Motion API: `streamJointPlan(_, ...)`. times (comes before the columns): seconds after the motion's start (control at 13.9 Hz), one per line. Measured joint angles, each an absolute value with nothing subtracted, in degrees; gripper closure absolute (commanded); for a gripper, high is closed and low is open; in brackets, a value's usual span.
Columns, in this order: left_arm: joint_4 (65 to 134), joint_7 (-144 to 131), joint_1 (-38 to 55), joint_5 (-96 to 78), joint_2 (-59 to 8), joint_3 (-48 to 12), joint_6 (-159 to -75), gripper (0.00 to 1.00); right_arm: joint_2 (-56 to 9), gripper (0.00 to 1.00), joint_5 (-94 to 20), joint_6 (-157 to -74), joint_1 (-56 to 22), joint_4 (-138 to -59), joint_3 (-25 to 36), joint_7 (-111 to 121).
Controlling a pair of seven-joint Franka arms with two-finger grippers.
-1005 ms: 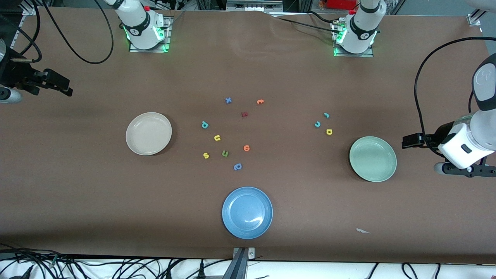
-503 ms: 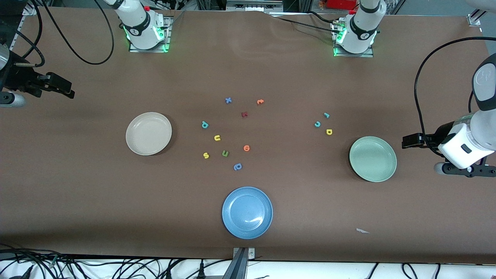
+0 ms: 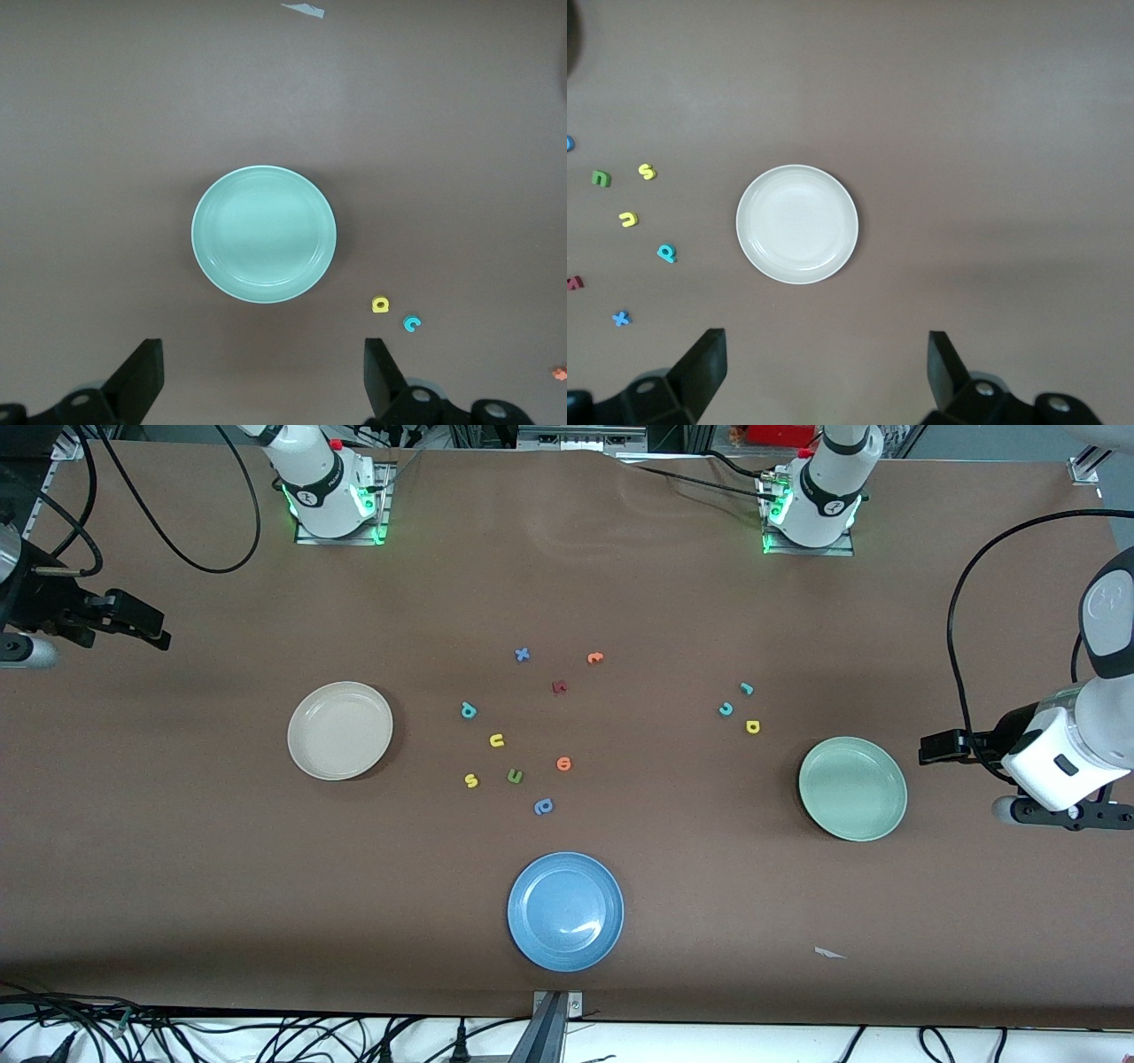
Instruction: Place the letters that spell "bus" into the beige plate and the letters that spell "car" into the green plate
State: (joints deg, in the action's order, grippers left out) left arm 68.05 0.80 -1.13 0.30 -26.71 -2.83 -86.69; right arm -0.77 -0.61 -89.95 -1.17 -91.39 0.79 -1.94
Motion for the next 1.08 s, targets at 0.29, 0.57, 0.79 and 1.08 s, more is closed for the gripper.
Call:
streamJointPlan(0.29,68.08,0.8,-1.13,0.3,-26.71,-2.83,-86.69,0.01,-0.36,0.0,-0.57,-87.7,-1.17,-89.38,0.86,-1.94)
streamJointPlan(0.57,68.09,0.8,-1.13,0.3,-26.71,-2.82,-86.69,0.01,-0.34,0.0,-0.45,-86.38,-1.16,-87.52,1.17,-1.94)
streamJointPlan(0.79,68.09,0.8,-1.13,0.3,-26.71,-2.82,-86.69,0.01,-0.36,0.0,-0.45,-85.28,-1.16,-87.41,1.17,-1.94)
streamJointPlan(1.08,68.12,0.8,-1.13,0.3,-26.71,-2.82,-86.69,0.01,-0.36,0.0,-0.45,-84.01,-1.27,-87.4,0.45,-1.94)
